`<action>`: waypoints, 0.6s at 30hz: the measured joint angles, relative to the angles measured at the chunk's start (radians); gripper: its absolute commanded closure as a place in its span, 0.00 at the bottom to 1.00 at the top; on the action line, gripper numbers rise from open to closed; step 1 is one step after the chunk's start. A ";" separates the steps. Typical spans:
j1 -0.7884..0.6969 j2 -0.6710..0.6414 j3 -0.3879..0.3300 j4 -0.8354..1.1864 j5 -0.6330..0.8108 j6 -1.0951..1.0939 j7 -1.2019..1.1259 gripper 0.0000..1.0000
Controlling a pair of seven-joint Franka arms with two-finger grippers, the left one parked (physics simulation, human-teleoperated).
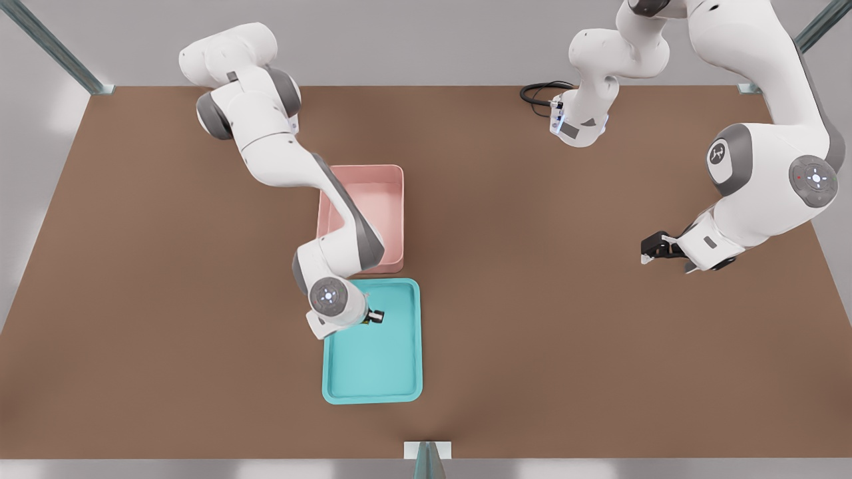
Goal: The left arm remains still, and the right arm places the button from the box into the tray
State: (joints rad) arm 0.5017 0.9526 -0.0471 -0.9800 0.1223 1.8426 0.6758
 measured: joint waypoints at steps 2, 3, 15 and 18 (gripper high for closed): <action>-0.001 0.001 -0.001 0.002 -0.003 0.003 0.000 0.00; -0.002 -0.001 -0.001 0.002 -0.003 0.004 -0.001 0.00; -0.353 -0.705 -0.286 -0.410 -0.015 -0.384 -0.306 0.00; -0.669 -0.750 0.109 -0.466 -0.074 -0.383 -0.388 0.00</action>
State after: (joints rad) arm -0.1671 0.2029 0.0615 -1.4463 0.0485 1.4600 0.2874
